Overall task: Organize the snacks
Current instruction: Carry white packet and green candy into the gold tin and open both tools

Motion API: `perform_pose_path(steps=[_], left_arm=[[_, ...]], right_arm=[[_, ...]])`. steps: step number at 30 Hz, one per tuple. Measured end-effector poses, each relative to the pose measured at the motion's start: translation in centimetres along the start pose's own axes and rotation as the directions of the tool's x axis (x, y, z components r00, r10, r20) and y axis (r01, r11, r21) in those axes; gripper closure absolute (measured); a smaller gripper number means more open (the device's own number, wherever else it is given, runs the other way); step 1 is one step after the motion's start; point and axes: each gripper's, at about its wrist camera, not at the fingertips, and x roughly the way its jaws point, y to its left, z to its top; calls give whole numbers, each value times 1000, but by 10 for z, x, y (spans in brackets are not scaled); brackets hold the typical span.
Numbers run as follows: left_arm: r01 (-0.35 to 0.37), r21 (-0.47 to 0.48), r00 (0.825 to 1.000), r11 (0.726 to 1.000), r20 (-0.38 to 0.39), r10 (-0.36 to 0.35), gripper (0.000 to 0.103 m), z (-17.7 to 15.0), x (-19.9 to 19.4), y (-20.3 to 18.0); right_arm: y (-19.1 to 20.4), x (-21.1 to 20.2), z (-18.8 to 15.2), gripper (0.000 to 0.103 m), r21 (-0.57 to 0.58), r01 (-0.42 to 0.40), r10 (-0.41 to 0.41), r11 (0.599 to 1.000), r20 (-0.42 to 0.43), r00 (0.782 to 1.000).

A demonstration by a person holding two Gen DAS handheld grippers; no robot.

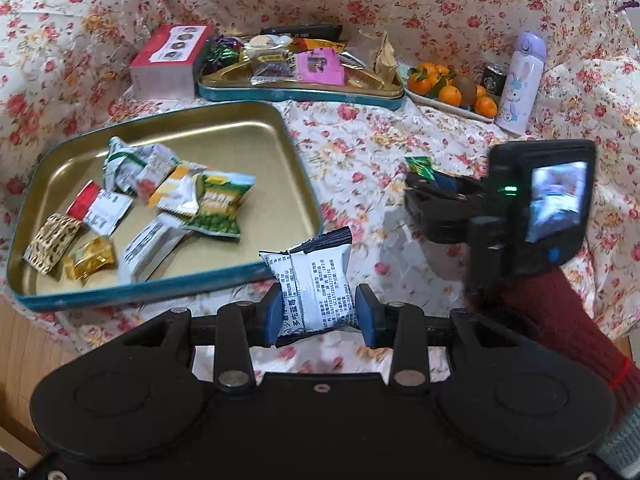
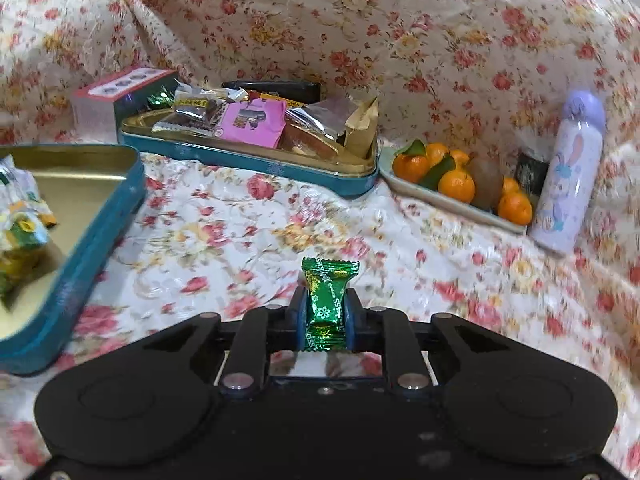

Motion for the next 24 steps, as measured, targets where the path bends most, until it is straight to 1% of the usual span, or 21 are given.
perform_pose_path(steps=[5, 9, 14, 17, 24], left_arm=[[-6, 0, 1000, 1000, -4, 6, 57, -11, -4, 9], [-17, 10, 1000, 1000, -17, 17, 57, -22, -4, 13], [-18, 4, 999, 1000, -44, 18, 57, -34, -2, 20], [-20, 1, 998, 1000, -52, 20, 57, -39, -2, 25], [-43, -27, 997, 999, -63, 41, 57, -48, -6, 48]], right_arm=[[6, -47, -17, 84, 58, -50, 48, 997, 30, 998], [8, -90, -32, 84, 127, -112, 107, 986, 50, 993], [19, -132, -47, 84, 154, -174, 165, 973, 67, 984], [29, -148, -54, 84, 142, -215, 210, 966, 53, 976], [56, -168, -71, 84, 135, -295, 300, 946, -23, 954]])
